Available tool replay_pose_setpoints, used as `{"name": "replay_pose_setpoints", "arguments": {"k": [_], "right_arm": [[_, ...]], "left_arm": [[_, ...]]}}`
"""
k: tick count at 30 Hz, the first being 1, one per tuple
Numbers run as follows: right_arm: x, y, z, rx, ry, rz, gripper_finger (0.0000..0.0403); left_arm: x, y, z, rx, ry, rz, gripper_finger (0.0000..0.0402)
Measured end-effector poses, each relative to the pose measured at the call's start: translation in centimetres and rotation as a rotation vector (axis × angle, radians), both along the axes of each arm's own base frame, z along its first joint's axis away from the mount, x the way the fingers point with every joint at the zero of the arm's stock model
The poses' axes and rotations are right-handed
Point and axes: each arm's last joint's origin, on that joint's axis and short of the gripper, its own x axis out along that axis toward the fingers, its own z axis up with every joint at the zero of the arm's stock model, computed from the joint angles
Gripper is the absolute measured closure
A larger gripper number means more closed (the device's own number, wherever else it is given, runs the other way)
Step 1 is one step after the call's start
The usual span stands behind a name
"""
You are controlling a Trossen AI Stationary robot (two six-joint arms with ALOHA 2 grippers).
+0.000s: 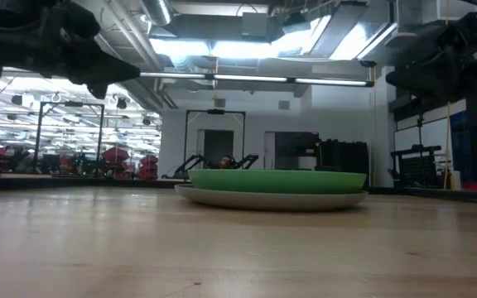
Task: Stack plastic plates
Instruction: Return to Home Position
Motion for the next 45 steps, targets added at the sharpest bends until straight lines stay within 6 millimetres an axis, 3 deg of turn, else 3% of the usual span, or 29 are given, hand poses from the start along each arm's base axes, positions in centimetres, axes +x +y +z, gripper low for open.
{"name": "replay_pose_setpoints", "arguments": {"k": [6,12,14,20,26,29,45], "right_arm": [[0.0,0.0,-0.5,0.005,0.014,0.000,0.0386],[0.0,0.0,-0.4,0.001,0.006,0.000,0.0386],[0.0,0.0,-0.4,0.001,-0.001,0.000,0.0386],[0.0,0.0,-0.4,0.000,0.001,0.000,0.0386],[0.0,0.0,-0.5,0.013,0.011,0.004,0.0386],[0.0,0.0,-0.5,-0.002,0.020,0.007,0.0386],[0.0,0.0,-0.8,-0.005,0.040,-0.008,0.0386]], "left_arm": [[-1.3,-1.0,0.3,0.007,-0.052,-0.012,0.0397],[-2.6,-1.3,-2.7,0.005,-0.084,0.058,0.0397],[-3.0,-1.2,-2.9,-0.004,-0.076,0.083,0.0397],[-3.7,-1.8,-2.4,0.024,-0.140,-0.098,0.0397],[-3.9,-1.8,-1.7,0.061,-0.158,-0.088,0.0397],[-3.8,-1.6,-2.7,0.058,-0.104,-0.039,0.0397],[-3.7,-1.5,-2.8,0.089,-0.076,0.003,0.0397]]}}
